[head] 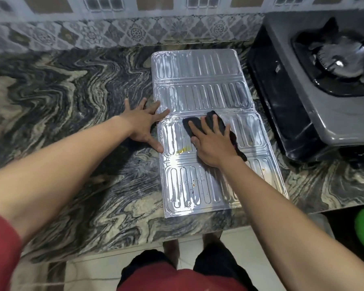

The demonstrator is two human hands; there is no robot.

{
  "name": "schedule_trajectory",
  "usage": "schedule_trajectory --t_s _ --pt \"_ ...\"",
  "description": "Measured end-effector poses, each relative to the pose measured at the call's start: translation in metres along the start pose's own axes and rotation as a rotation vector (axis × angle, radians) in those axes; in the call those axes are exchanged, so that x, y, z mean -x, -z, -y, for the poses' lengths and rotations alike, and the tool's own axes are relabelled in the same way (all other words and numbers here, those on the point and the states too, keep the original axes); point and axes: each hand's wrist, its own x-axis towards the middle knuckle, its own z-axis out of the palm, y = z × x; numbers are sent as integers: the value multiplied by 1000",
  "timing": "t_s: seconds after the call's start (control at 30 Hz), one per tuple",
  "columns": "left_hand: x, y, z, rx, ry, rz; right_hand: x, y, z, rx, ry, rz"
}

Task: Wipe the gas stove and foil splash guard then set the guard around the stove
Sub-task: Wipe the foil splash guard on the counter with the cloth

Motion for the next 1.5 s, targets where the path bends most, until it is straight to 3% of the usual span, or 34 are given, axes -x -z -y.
schedule_trajectory --t_s 0.3,0.53,0.67,1.07,1.5 --pt "1 2 -3 6 21 12 41 -18 14 95 396 52" --pt "1 1 -2 -5 15 9 70 -27 2 109 505 43" --pt "2 1 -3 1 18 13 65 -26 -4 74 385 22" --pt "-3 -1 0 -28 8 20 26 -1 -88 -33 -214 -41" --pt "-3 0 -2 -46 17 25 78 -26 -61 -58 -361 -144"
